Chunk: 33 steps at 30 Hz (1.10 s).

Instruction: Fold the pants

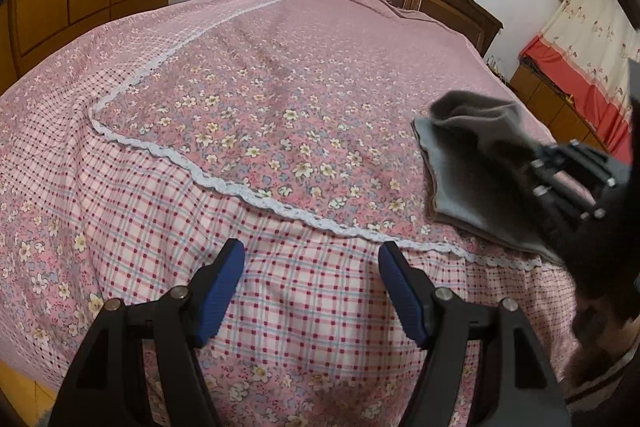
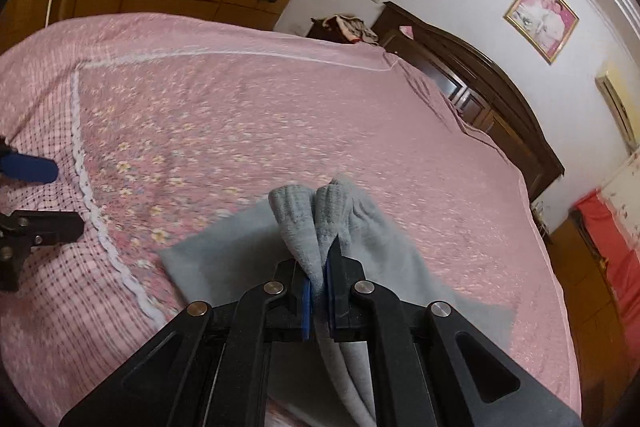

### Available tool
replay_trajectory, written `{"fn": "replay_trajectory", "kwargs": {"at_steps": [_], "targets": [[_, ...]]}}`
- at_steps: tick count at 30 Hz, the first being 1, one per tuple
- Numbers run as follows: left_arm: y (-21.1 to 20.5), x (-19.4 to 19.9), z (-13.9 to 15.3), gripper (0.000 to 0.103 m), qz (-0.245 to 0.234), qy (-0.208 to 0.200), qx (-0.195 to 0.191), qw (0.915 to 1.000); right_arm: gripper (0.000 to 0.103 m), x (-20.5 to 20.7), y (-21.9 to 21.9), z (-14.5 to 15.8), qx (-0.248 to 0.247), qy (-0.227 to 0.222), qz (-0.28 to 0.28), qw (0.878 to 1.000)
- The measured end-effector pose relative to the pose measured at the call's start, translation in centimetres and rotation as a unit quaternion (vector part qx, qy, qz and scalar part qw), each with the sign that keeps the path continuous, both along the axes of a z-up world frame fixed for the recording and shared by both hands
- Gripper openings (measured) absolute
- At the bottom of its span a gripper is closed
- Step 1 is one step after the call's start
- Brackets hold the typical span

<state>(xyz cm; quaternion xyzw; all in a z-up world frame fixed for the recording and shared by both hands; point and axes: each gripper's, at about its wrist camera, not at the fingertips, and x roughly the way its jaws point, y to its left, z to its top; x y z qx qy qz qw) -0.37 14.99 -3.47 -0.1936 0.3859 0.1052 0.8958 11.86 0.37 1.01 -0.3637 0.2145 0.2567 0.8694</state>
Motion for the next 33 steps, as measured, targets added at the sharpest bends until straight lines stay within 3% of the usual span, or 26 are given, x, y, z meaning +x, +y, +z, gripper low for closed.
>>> {"fn": "replay_trajectory", "kwargs": {"at_steps": [9,19,22,24,26,28,29,32,33], "targets": [[0.3,-0.3,-0.1,0.073,-0.002,-0.004,-0.021,0.9998,0.006,-2.1,2.2,-2.8,-0.068,-0.043,0.032,0.996],[1.1,-0.7,-0.3,0.073,0.004,-0.001,-0.029,0.9996,0.008,-3.2,1.5,-4.7,-0.069,-0.042,0.041,0.996],[1.4,-1.0,0.0,0.073,0.010,-0.004,-0.030,0.9995,0.018,-3.7,1.1,-4.9,-0.067,-0.023,0.050,0.996],[1.8,-1.2,0.9,0.073,0.010,-0.012,-0.040,0.9991,0.019,-4.3,0.4,-4.1,-0.059,0.016,0.052,0.997],[3.2,-1.1,2.6,0.072,0.006,-0.030,-0.050,0.9983,0.020,-4.7,-1.4,-1.7,-0.001,0.088,0.060,0.994],[3.0,-0.6,4.8,0.071,-0.003,-0.055,-0.060,0.9967,0.028,-4.5,-4.9,1.5,0.091,0.160,0.067,0.981],[2.3,0.2,6.0,0.071,-0.020,-0.069,-0.056,0.9958,0.036,-4.1,-6.7,2.7,0.125,0.177,0.057,0.975],[-1.4,4.2,9.1,0.071,-0.061,-0.086,-0.021,0.9942,0.038,-1.2,-12.3,5.2,0.198,0.178,-0.013,0.964],[-3.1,6.0,9.6,0.071,-0.082,-0.092,-0.016,0.9923,0.038,0.7,-14.5,5.5,0.226,0.178,-0.067,0.955]]}}
